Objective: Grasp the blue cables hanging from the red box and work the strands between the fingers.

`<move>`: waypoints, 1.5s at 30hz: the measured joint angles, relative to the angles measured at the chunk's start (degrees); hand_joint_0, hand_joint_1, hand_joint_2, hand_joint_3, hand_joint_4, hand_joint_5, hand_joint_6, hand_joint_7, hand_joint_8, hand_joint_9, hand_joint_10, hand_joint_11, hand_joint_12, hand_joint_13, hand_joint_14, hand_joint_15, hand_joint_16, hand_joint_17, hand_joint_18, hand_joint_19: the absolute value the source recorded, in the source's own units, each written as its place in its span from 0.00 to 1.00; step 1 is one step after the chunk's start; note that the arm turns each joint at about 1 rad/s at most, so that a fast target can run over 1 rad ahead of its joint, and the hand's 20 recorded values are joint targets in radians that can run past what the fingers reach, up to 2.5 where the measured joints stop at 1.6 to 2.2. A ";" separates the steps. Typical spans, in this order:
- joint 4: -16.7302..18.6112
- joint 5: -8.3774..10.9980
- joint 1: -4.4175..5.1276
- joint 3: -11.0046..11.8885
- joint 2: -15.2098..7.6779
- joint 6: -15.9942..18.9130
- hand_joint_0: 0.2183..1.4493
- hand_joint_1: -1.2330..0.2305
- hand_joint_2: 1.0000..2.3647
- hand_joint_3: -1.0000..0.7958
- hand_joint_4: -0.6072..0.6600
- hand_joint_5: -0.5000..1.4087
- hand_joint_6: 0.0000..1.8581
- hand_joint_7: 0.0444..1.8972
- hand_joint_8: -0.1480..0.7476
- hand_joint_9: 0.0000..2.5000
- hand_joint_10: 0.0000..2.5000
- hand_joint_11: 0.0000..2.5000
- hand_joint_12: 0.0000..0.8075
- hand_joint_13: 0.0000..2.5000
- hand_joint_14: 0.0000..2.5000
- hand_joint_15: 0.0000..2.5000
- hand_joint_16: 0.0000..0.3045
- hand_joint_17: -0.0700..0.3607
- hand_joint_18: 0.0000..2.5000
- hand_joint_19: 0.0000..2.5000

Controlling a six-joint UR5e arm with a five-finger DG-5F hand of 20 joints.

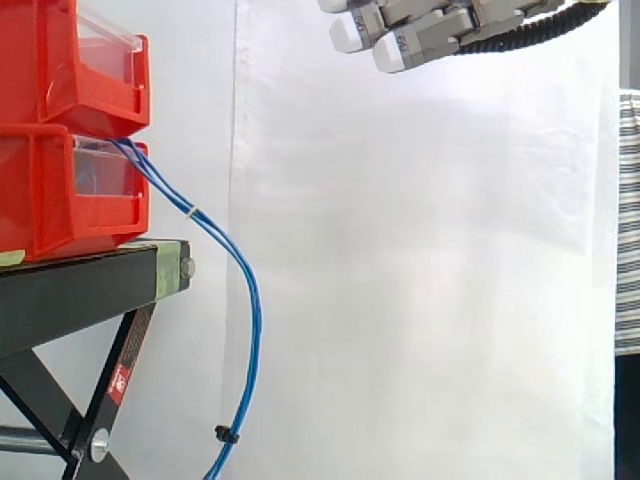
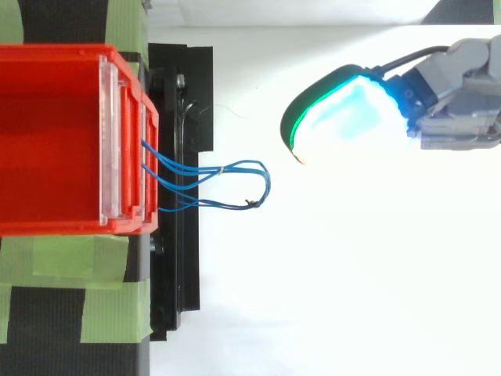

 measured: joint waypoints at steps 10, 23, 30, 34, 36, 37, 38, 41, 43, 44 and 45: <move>-1.16 0.18 0.04 0.00 0.00 -0.01 0.33 0.66 0.00 0.00 0.59 0.01 0.00 0.34 0.51 0.02 0.00 0.07 0.46 0.00 0.00 0.07 0.28 0.60 0.00 0.02; -3.66 -0.02 0.06 -0.24 -0.06 -0.26 0.33 0.66 0.00 0.00 0.59 0.02 0.00 0.34 0.51 0.02 0.00 0.06 0.46 0.00 0.00 0.07 0.28 0.60 0.00 0.02; -1.16 -0.01 0.19 -4.41 -0.02 -0.90 0.33 0.66 0.00 0.00 0.59 0.02 0.00 0.34 0.51 0.02 0.00 0.06 0.46 0.00 0.00 0.07 0.27 0.60 0.00 0.02; 1.56 0.22 0.21 -6.67 -0.02 -1.02 0.33 0.66 0.00 0.00 0.59 0.02 0.00 0.34 0.51 0.02 0.00 0.06 0.46 0.00 0.00 0.07 0.27 0.60 0.00 0.02; 2.79 0.26 0.27 -8.09 -0.01 -1.04 0.33 0.65 0.00 0.00 0.59 0.02 0.00 0.34 0.51 0.02 0.00 0.07 0.46 0.00 0.00 0.07 0.27 0.60 0.00 0.02; 3.24 0.28 0.27 -8.66 -0.01 -1.04 0.33 0.65 0.00 0.00 0.59 0.02 0.00 0.34 0.51 0.02 0.00 0.07 0.46 0.00 0.00 0.07 0.27 0.60 0.00 0.02; 3.75 0.33 0.28 -9.28 -0.01 -1.06 0.33 0.65 0.00 0.00 0.59 0.02 0.00 0.34 0.51 0.02 0.00 0.07 0.46 0.00 0.00 0.07 0.27 0.60 0.00 0.02; 5.54 0.86 0.27 -11.34 -0.01 -1.11 0.33 0.65 0.00 0.00 0.59 0.03 0.00 0.34 0.51 0.03 0.00 0.07 0.46 0.00 0.00 0.07 0.27 0.60 0.00 0.02; 6.62 1.64 0.27 -12.62 -0.03 -1.13 0.34 0.65 0.00 0.00 0.59 0.03 0.00 0.34 0.51 0.03 0.00 0.07 0.46 0.00 0.00 0.07 0.27 0.60 0.00 0.03; 7.07 2.10 0.27 -13.18 -0.04 -1.17 0.33 0.65 0.00 0.00 0.59 0.03 0.00 0.34 0.51 0.03 0.00 0.07 0.46 0.00 0.00 0.07 0.27 0.60 0.00 0.02; 7.56 2.62 0.27 -13.76 -0.04 -1.22 0.34 0.65 0.00 0.00 0.59 0.03 0.00 0.34 0.51 0.03 0.00 0.07 0.47 0.00 0.00 0.07 0.27 0.60 0.00 0.02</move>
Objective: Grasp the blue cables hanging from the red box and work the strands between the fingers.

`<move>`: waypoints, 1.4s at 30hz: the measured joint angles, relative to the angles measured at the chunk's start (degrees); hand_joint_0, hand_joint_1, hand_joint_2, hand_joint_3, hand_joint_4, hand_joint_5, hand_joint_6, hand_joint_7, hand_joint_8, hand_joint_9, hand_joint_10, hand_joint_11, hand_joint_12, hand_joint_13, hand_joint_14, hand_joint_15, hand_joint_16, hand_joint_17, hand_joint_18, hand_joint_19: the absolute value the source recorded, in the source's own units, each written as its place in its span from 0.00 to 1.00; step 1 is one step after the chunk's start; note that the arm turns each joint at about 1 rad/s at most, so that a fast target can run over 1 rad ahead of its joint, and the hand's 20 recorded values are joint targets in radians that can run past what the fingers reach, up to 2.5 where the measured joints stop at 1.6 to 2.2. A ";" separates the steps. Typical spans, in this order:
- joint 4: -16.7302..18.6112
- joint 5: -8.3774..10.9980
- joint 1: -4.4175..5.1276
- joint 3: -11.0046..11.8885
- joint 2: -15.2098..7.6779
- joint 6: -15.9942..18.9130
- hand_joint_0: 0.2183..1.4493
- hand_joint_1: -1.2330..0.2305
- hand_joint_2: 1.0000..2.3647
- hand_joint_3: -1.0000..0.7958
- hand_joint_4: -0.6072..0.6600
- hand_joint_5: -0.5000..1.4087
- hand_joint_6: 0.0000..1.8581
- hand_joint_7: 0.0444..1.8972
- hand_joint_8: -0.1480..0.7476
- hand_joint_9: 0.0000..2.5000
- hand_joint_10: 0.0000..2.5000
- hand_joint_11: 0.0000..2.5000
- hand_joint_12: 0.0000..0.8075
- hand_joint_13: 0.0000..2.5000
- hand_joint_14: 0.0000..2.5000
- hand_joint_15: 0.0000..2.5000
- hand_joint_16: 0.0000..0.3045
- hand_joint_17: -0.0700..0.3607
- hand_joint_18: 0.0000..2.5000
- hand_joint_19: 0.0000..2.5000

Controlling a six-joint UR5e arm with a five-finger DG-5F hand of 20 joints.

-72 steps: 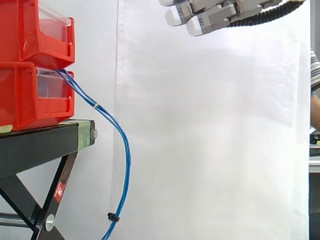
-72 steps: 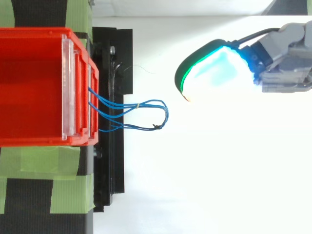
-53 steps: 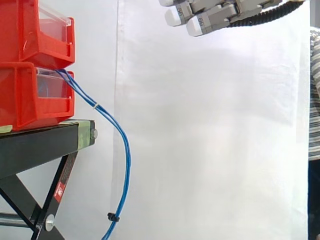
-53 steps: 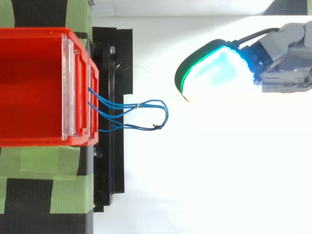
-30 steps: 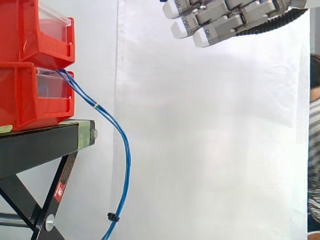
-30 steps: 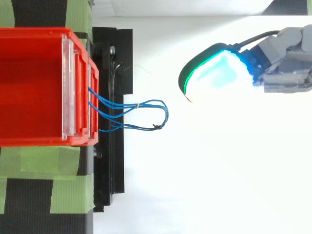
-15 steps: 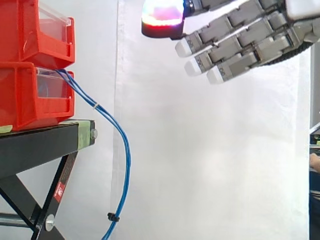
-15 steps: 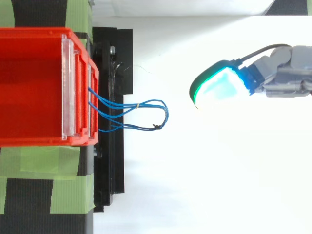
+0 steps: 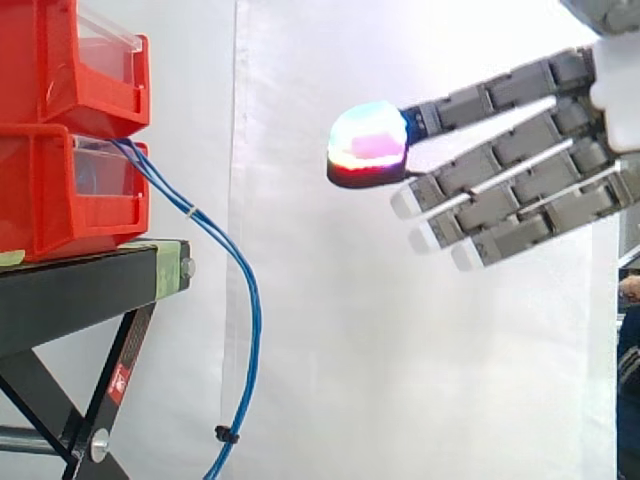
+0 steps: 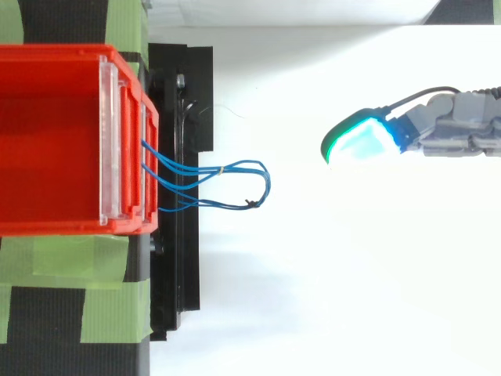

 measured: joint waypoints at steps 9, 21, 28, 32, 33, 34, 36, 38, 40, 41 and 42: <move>10.03 6.55 0.01 -5.95 -0.25 -2.71 0.34 0.64 0.00 0.00 0.60 0.04 0.00 0.34 0.52 0.04 0.00 0.07 0.47 0.00 0.00 0.07 0.27 0.59 0.00 0.03; 13.15 12.33 0.04 -6.88 -5.81 -2.83 0.34 0.64 0.00 0.00 0.60 0.04 0.00 0.34 0.52 0.04 0.00 0.07 0.47 0.00 0.00 0.07 0.27 0.59 0.00 0.03; 21.56 12.86 -0.03 -6.90 -12.25 -0.97 0.34 0.64 0.00 0.00 0.60 0.04 0.00 0.34 0.52 0.04 0.00 0.07 0.46 0.00 0.00 0.07 0.27 0.59 0.00 0.03; 24.51 13.71 -0.01 -6.90 -13.36 -1.19 0.34 0.64 0.00 0.00 0.60 0.04 0.00 0.34 0.52 0.04 0.00 0.07 0.47 0.00 0.00 0.07 0.27 0.59 0.00 0.03; 24.98 14.07 0.01 -6.88 -13.47 -1.36 0.34 0.63 0.00 0.00 0.60 0.04 0.00 0.34 0.52 0.04 0.00 0.07 0.47 0.00 0.00 0.07 0.27 0.59 0.00 0.03; 25.27 14.40 0.03 -6.87 -13.52 -1.54 0.34 0.63 0.00 0.00 0.60 0.04 0.00 0.34 0.52 0.04 0.00 0.07 0.47 0.00 0.00 0.07 0.27 0.59 0.00 0.03; 25.80 15.14 0.11 -6.81 -13.60 -2.12 0.35 0.63 0.00 0.00 0.60 0.04 0.00 0.34 0.52 0.04 0.00 0.07 0.47 0.00 0.00 0.07 0.27 0.59 0.00 0.04; 26.38 16.07 0.27 -6.61 -13.76 -3.26 0.35 0.63 0.00 0.00 0.60 0.04 0.00 0.34 0.52 0.04 0.00 0.07 0.47 0.00 0.00 0.07 0.27 0.59 0.00 0.04; 26.93 16.73 0.51 -5.99 -14.73 -4.33 0.35 0.63 0.00 0.00 0.60 0.04 0.00 0.34 0.52 0.04 0.00 0.08 0.47 0.00 0.00 0.07 0.27 0.59 0.00 0.04; 27.16 16.91 0.59 -5.52 -15.42 -4.60 0.35 0.63 0.00 0.00 0.60 0.04 0.00 0.34 0.52 0.04 0.00 0.08 0.47 0.00 0.00 0.07 0.27 0.59 0.00 0.04; 27.41 17.09 0.66 -4.83 -16.37 -4.79 0.35 0.63 0.00 0.00 0.60 0.04 0.00 0.34 0.52 0.04 0.00 0.07 0.47 0.00 0.00 0.08 0.27 0.59 0.00 0.04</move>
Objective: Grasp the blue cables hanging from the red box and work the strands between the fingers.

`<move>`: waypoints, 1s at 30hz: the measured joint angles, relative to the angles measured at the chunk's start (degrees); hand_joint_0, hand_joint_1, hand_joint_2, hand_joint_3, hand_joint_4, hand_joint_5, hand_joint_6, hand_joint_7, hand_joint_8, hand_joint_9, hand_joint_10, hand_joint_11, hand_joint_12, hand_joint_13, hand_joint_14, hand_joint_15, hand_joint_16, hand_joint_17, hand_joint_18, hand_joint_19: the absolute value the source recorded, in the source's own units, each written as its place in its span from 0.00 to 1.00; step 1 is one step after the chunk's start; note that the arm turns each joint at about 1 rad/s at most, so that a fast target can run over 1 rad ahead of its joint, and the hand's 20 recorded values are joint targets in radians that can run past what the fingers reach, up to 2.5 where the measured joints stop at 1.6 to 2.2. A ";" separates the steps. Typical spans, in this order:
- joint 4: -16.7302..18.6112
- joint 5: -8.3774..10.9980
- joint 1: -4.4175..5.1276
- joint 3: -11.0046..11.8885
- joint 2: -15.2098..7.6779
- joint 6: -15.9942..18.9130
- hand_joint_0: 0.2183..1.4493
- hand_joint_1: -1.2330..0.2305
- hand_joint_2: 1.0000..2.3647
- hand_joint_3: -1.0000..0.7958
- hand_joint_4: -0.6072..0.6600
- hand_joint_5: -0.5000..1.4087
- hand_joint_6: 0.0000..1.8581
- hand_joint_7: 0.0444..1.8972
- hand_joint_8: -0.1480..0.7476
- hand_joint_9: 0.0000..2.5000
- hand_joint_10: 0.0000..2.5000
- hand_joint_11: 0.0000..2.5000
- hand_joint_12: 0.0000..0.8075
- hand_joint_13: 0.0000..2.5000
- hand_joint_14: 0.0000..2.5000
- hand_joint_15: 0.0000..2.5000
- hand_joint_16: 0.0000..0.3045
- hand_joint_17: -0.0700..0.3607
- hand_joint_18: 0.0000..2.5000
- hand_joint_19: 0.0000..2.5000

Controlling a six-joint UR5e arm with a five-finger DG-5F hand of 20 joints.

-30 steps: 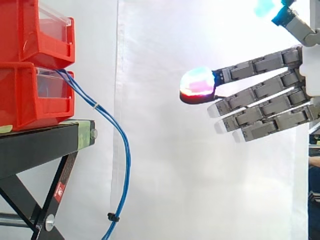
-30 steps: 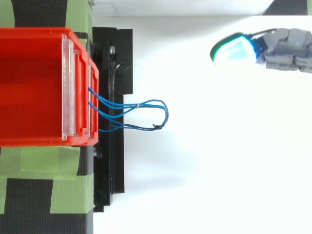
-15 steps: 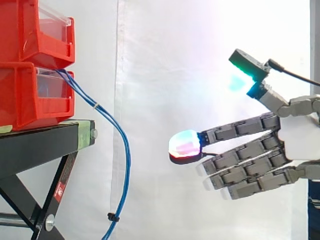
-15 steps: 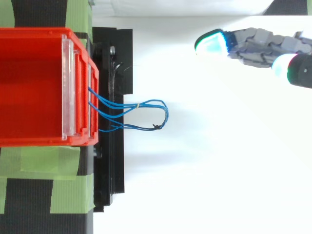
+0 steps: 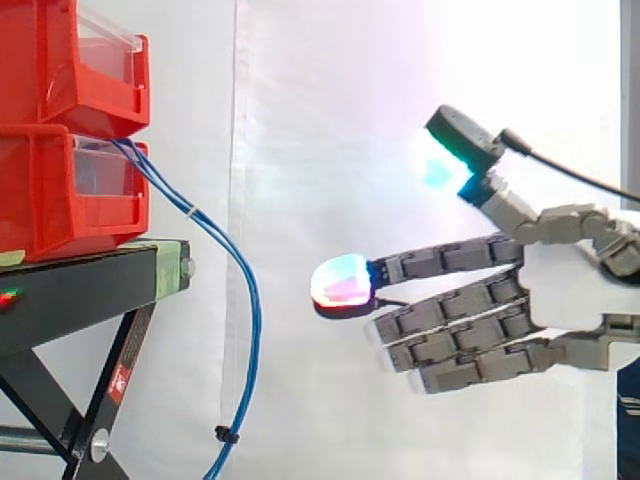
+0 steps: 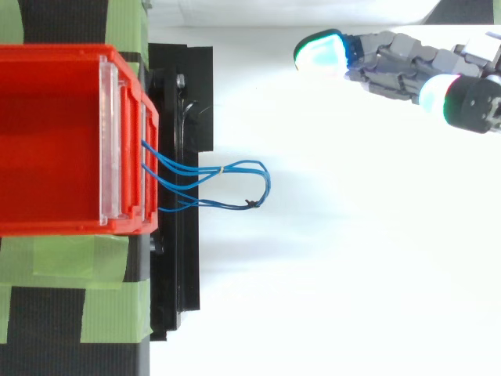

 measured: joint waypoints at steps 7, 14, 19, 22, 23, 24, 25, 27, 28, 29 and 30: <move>1.05 0.14 0.14 4.48 -5.27 0.33 0.35 0.63 0.00 0.00 0.61 0.04 0.00 0.34 0.52 0.05 0.00 0.08 0.47 0.00 0.00 0.07 0.27 0.59 0.00 0.04; 0.90 0.16 0.37 7.19 -6.11 -0.99 0.35 0.60 0.00 0.00 0.62 0.06 0.00 0.33 0.54 0.08 0.00 0.06 0.49 0.00 0.00 0.07 0.27 0.59 0.00 0.02; 1.59 0.43 1.18 8.00 -6.16 -3.11 0.35 0.60 0.00 0.00 0.62 0.07 0.00 0.33 0.54 0.08 0.00 0.06 0.49 0.00 0.00 0.06 0.27 0.59 0.00 0.02; 2.03 0.75 1.67 8.07 -6.17 -3.66 0.35 0.60 0.00 0.00 0.62 0.07 0.00 0.33 0.54 0.08 0.00 0.06 0.49 0.00 0.00 0.06 0.27 0.59 0.00 0.03; 2.18 0.89 1.82 8.08 -6.18 -3.77 0.35 0.60 0.00 0.00 0.62 0.07 0.00 0.33 0.54 0.08 0.00 0.06 0.49 0.00 0.00 0.06 0.27 0.58 0.00 0.02; 2.41 1.14 2.03 8.09 -6.18 -3.94 0.35 0.60 0.00 0.00 0.62 0.07 0.00 0.33 0.54 0.08 0.00 0.06 0.49 0.00 0.00 0.06 0.27 0.58 0.00 0.02; 2.59 1.39 2.20 8.09 -6.18 -4.13 0.35 0.60 0.00 0.00 0.62 0.07 0.00 0.33 0.54 0.08 0.00 0.06 0.49 0.00 0.00 0.06 0.27 0.59 0.00 0.03; 2.92 2.04 2.61 8.10 -6.18 -4.71 0.35 0.60 0.00 0.00 0.62 0.07 0.00 0.33 0.54 0.08 0.00 0.06 0.49 0.00 0.00 0.06 0.27 0.59 0.00 0.03; 3.00 2.36 2.76 8.10 -6.18 -4.99 0.35 0.60 0.00 0.00 0.62 0.07 0.00 0.33 0.54 0.09 0.00 0.06 0.49 0.00 0.00 0.07 0.27 0.59 0.00 0.03; 3.05 2.67 2.90 8.10 -6.18 -5.27 0.35 0.60 0.00 0.00 0.62 0.07 0.00 0.33 0.54 0.09 0.00 0.06 0.49 0.00 0.00 0.06 0.27 0.59 0.00 0.02; 3.11 3.05 3.05 8.10 -6.20 -5.64 0.35 0.60 0.00 0.00 0.62 0.07 0.00 0.33 0.54 0.09 0.00 0.06 0.49 0.00 0.00 0.07 0.27 0.58 0.00 0.02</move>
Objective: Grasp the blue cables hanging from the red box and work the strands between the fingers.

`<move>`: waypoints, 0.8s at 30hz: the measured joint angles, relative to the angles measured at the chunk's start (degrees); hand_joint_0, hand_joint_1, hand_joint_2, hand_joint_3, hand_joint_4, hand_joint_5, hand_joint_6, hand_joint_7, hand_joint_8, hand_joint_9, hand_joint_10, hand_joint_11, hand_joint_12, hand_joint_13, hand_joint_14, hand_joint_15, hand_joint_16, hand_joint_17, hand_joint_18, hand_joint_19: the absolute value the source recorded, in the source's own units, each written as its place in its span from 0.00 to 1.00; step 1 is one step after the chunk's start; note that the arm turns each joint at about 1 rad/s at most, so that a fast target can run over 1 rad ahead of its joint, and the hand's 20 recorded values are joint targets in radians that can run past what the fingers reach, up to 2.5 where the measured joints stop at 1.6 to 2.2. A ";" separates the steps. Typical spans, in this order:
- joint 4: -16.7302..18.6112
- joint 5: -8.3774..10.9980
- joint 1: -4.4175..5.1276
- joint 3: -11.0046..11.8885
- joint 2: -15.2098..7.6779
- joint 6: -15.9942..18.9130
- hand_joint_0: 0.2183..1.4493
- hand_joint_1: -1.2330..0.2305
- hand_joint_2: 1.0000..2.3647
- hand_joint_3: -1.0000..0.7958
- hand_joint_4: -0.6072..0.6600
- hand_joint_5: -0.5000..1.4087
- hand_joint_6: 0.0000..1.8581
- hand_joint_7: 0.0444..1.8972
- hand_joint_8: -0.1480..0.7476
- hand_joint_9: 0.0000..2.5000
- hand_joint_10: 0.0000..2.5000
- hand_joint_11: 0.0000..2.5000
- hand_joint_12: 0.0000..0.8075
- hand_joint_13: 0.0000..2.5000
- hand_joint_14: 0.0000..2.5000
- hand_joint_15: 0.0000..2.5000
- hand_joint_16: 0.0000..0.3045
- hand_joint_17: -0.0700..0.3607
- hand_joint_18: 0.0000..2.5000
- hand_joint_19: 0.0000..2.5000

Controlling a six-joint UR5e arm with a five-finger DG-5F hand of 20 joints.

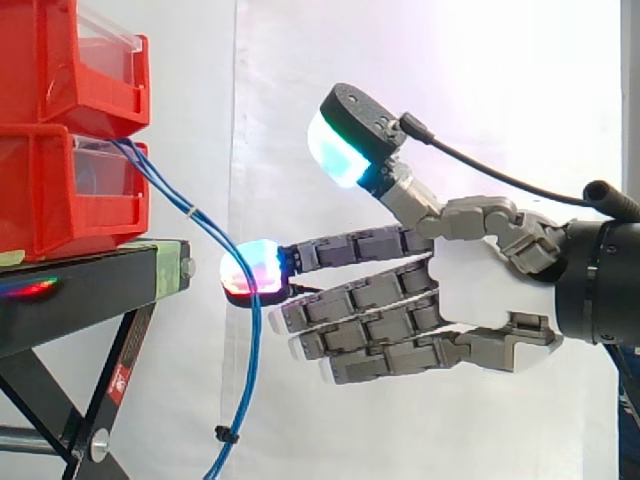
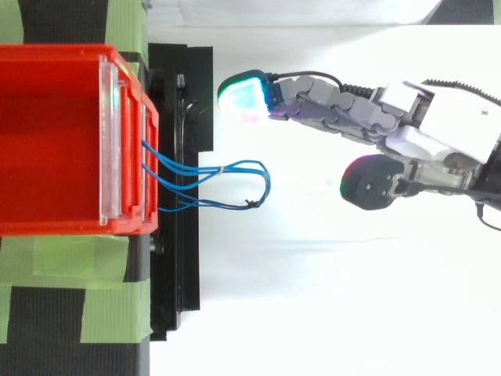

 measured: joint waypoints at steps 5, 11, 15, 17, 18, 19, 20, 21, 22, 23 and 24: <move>0.11 1.05 0.46 -0.03 -0.02 -1.27 0.35 0.60 0.00 0.00 0.62 0.07 0.00 0.33 0.54 0.08 0.00 0.06 0.49 0.00 0.00 0.06 0.27 0.59 0.00 0.03; 1.15 2.54 1.05 0.00 -0.05 -3.00 0.35 0.60 0.00 0.00 0.62 0.07 0.00 0.33 0.54 0.08 0.00 0.06 0.49 0.00 0.00 0.06 0.27 0.58 0.00 0.03; 1.58 3.97 1.44 0.00 -0.06 -3.59 0.35 0.60 0.00 0.00 0.62 0.07 0.00 0.33 0.54 0.08 0.00 0.06 0.49 0.00 0.00 0.06 0.27 0.58 0.00 0.03; 1.85 4.39 1.59 0.00 -0.07 -3.95 0.35 0.60 0.00 0.00 0.62 0.07 0.00 0.33 0.54 0.08 0.00 0.06 0.49 0.00 0.00 0.06 0.27 0.58 0.00 0.02; 2.10 4.62 1.69 0.00 -0.07 -4.26 0.35 0.60 0.00 0.00 0.62 0.07 0.00 0.33 0.54 0.08 0.00 0.06 0.49 0.00 0.00 0.07 0.27 0.58 0.00 0.02; 2.29 4.79 1.75 0.01 -0.09 -4.50 0.35 0.60 0.00 0.00 0.62 0.07 0.00 0.33 0.54 0.09 0.00 0.06 0.49 0.00 0.00 0.06 0.27 0.58 0.00 0.02; 2.47 4.97 1.81 0.02 -0.19 -4.72 0.35 0.60 0.00 0.00 0.62 0.07 0.00 0.33 0.54 0.09 0.00 0.06 0.49 0.00 0.00 0.06 0.27 0.58 0.00 0.02; 2.68 5.22 1.89 0.05 -0.55 -4.89 0.35 0.60 0.00 0.00 0.62 0.07 0.00 0.33 0.54 0.08 0.00 0.06 0.49 0.00 0.00 0.06 0.27 0.58 0.00 0.03; 2.83 5.40 1.95 0.09 -0.92 -4.88 0.35 0.60 0.00 0.00 0.62 0.07 0.00 0.33 0.54 0.08 0.00 0.06 0.49 0.00 0.00 0.06 0.27 0.58 0.00 0.03; 3.00 5.56 2.02 0.12 -1.34 -4.80 0.35 0.60 0.00 0.00 0.62 0.07 0.00 0.33 0.54 0.08 0.00 0.06 0.49 0.00 0.00 0.06 0.27 0.58 0.00 0.02; 3.27 5.71 2.08 0.21 -1.90 -4.58 0.35 0.60 0.00 0.00 0.62 0.07 0.00 0.33 0.54 0.09 0.00 0.06 0.49 0.00 0.00 0.06 0.27 0.58 0.00 0.02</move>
